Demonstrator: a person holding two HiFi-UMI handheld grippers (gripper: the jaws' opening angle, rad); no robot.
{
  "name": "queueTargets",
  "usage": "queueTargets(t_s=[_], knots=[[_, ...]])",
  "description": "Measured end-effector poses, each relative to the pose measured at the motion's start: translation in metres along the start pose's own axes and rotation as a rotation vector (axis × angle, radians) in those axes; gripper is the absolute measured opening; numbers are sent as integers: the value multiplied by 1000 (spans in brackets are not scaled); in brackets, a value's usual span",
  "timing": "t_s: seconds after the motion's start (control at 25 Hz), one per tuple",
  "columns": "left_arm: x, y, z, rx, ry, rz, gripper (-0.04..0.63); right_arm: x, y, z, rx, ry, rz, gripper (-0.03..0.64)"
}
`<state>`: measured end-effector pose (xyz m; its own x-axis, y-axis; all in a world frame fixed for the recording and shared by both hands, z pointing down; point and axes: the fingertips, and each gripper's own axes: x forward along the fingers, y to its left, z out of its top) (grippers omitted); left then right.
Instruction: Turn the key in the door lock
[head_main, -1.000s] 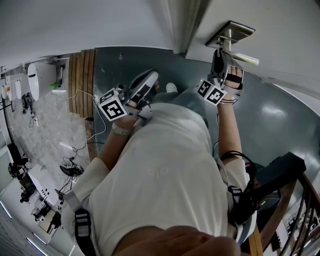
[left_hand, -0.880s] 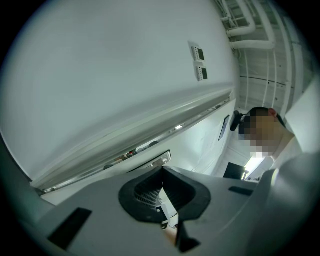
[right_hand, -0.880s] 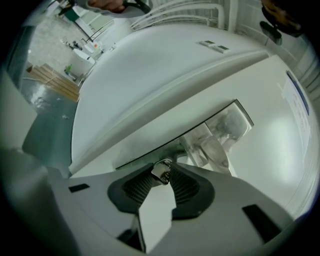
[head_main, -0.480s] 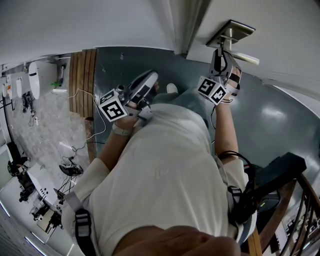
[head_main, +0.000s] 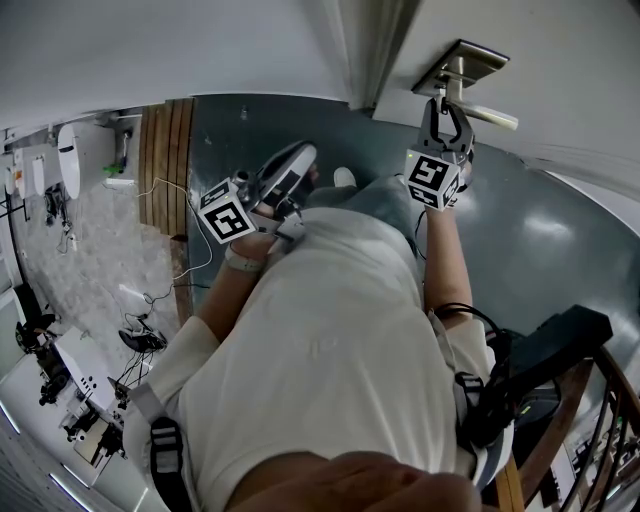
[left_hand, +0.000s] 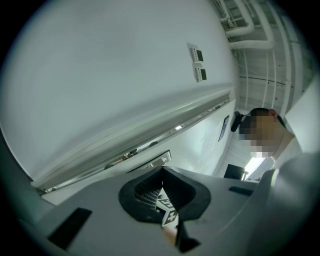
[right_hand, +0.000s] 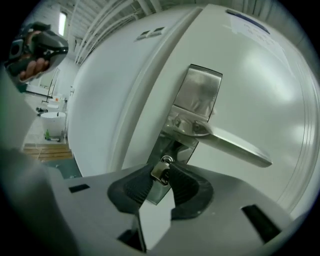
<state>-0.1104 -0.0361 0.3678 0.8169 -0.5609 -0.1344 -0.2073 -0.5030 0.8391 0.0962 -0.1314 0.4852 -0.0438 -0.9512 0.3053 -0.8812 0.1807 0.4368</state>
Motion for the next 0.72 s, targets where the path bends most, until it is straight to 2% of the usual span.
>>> queueTargets(t_s=[0.12, 0.28, 0.32, 0.36, 0.48, 0.72], knots=[[0, 1, -1, -1, 1, 2, 9, 0, 0, -2, 114, -9, 36, 101], [0, 1, -4, 0, 2, 1, 9, -2, -2, -6, 338, -15, 88, 101], [0, 1, -4, -1, 2, 1, 9, -2, -3, -7, 420, -19, 107, 100], [0, 1, -3, -1, 2, 1, 9, -2, -4, -7, 527, -29, 130, 60], [0, 2, -3, -1, 1, 2, 9, -3, -7, -8, 868, -63, 193, 52], [-2, 2, -2, -6, 4, 4, 9, -5, -7, -5, 1330, -119, 319, 54]])
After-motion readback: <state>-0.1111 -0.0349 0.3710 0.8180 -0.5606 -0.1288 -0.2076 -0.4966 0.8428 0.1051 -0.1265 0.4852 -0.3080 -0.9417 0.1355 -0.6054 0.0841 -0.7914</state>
